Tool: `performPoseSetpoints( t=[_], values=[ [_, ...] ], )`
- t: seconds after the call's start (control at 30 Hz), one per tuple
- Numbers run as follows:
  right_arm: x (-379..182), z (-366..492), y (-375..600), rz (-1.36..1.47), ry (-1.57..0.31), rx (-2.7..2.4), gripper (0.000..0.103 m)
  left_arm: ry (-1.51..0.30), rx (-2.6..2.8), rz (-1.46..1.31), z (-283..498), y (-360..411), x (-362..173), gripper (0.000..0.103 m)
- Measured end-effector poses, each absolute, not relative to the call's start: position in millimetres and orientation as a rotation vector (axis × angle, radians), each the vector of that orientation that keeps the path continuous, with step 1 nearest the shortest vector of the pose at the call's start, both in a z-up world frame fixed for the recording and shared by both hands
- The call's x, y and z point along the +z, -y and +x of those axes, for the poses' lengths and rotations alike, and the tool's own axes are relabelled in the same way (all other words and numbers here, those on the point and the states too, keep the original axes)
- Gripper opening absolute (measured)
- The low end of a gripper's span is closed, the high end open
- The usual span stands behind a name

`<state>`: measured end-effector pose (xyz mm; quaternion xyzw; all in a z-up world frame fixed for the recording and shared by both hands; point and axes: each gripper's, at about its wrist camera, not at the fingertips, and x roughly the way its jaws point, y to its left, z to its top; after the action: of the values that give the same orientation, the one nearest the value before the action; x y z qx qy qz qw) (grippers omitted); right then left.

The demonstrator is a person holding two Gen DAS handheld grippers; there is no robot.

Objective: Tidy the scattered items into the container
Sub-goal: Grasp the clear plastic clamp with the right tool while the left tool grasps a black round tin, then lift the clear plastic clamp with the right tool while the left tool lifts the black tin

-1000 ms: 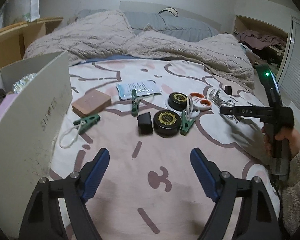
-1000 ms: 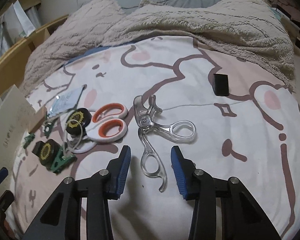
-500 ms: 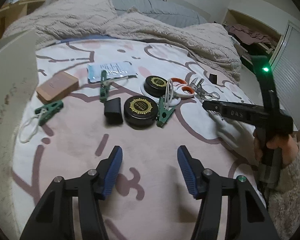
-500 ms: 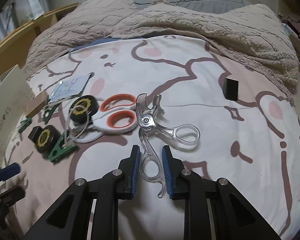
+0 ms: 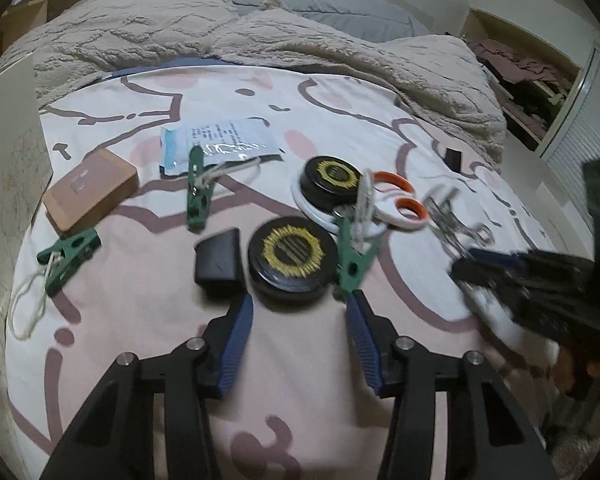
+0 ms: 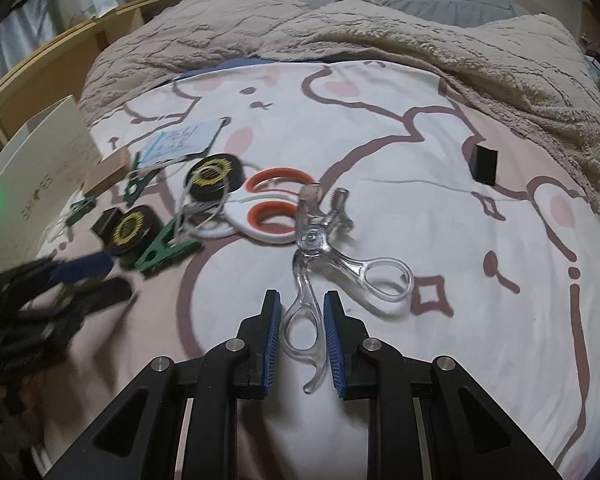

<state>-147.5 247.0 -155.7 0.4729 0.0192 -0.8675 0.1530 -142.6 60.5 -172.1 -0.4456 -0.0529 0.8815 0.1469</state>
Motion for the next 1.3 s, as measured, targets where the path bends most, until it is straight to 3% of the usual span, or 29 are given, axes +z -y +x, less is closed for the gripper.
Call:
performPoseSetpoints(
  t=[0.37, 0.77, 1.0, 1.3],
  values=[
    [-148.1, -133.9, -241.7, 1.352, -0.064, -2.415, 0.022, 0.069, 2.567, -1.28, -160.5, -67.3, -173.3, 0.047],
    [-126.6, -140.3, -277.9, 1.254, 0.173, -2.515, 0.023, 0.003, 2.61, -1.279, -171.3, -71.5, -175.2, 0.047],
    [-128.1, -158.4, -300.8, 1.231, 0.305, -2.584, 0.023, -0.021, 2.594, -1.265, -155.6, -71.9, -172.4, 0.047],
    [-147.8, -186.6, -310.1, 1.317, 0.295, -2.628, 0.023, -0.125, 2.522, -1.266, -104.2, -71.2, -170.6, 0.047]
  ],
)
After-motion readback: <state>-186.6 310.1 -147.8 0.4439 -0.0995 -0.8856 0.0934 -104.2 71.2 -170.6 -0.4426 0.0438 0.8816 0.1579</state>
